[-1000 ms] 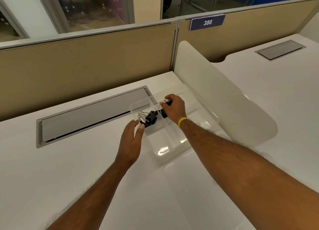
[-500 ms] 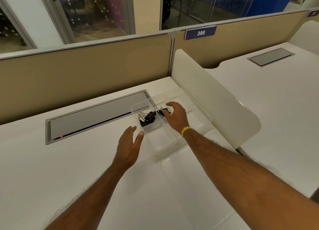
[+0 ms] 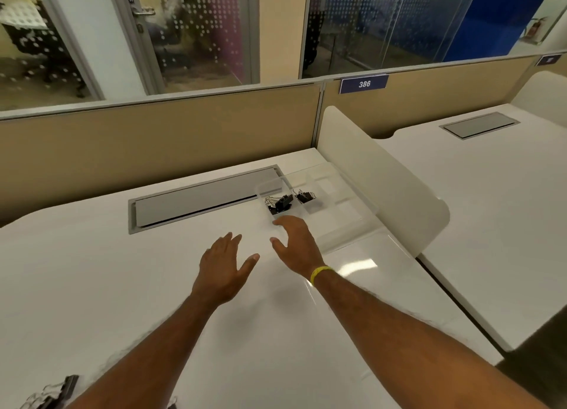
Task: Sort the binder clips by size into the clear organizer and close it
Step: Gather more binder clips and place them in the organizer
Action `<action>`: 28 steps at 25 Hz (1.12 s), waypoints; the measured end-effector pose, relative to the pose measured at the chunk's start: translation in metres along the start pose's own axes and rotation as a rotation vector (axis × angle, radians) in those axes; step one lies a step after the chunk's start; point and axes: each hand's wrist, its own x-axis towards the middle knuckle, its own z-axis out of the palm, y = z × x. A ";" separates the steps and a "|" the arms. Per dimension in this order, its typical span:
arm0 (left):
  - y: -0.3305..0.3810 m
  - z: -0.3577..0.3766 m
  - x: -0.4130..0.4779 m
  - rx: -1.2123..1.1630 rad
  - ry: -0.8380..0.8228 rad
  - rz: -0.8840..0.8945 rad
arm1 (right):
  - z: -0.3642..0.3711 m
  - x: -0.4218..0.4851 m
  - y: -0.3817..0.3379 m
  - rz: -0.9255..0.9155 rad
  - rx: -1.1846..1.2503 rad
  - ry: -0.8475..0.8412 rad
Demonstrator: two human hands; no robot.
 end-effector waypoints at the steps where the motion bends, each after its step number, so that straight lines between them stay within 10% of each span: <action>1: -0.007 -0.004 -0.010 0.028 -0.001 0.003 | 0.005 -0.010 -0.008 -0.011 -0.008 -0.021; 28: -0.214 -0.059 -0.230 0.189 0.019 -0.110 | 0.163 -0.194 -0.163 -0.066 -0.249 -0.653</action>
